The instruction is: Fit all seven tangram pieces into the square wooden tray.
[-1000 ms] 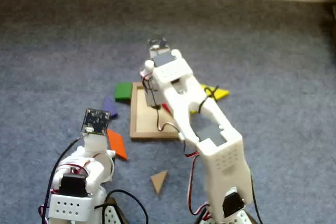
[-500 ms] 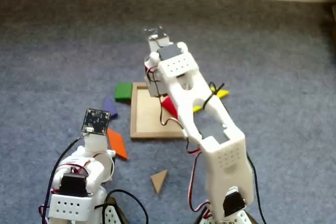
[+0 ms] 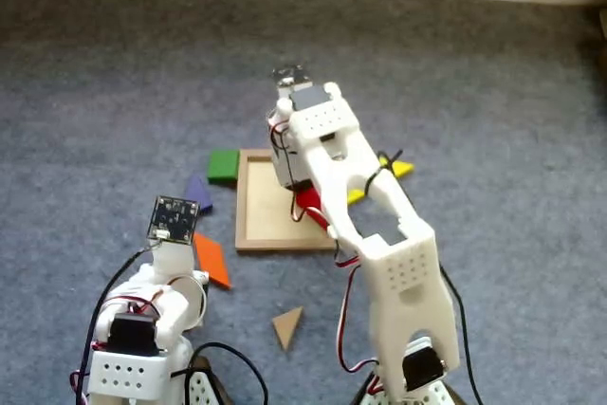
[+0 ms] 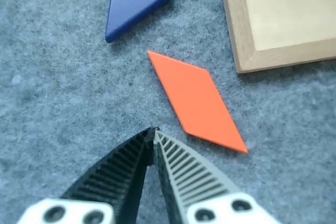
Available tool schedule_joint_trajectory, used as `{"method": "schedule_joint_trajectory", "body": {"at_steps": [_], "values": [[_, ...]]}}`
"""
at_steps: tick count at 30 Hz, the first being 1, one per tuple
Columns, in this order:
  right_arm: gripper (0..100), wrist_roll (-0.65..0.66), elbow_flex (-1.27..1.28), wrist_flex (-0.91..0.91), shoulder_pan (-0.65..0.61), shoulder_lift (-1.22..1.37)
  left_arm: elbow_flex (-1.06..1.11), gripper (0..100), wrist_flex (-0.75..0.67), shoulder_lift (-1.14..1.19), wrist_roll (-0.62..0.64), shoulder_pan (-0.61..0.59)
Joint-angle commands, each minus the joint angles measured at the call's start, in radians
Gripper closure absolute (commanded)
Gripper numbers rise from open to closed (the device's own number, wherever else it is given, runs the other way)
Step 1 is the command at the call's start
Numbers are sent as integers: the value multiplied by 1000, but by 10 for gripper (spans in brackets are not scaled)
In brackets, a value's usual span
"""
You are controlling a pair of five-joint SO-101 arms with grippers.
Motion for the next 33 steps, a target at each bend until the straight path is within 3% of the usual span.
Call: {"method": "schedule_joint_trajectory", "body": {"at_steps": [1, 14, 21, 27, 33], "values": [[979, 12, 2, 36, 10, 2, 19, 995, 3, -50, -6, 16], [980, 97, -65, 77, 21, -143, 19, 995, 3, -50, -6, 16], [979, 81, -68, 77, 143, -231, 19, 995, 3, -50, -6, 16], [974, -178, -82, 53, 254, -237, 19, 995, 3, -50, -6, 16], [974, -640, -101, -35, 280, -231, 19, 995, 3, -50, -6, 16]]}}
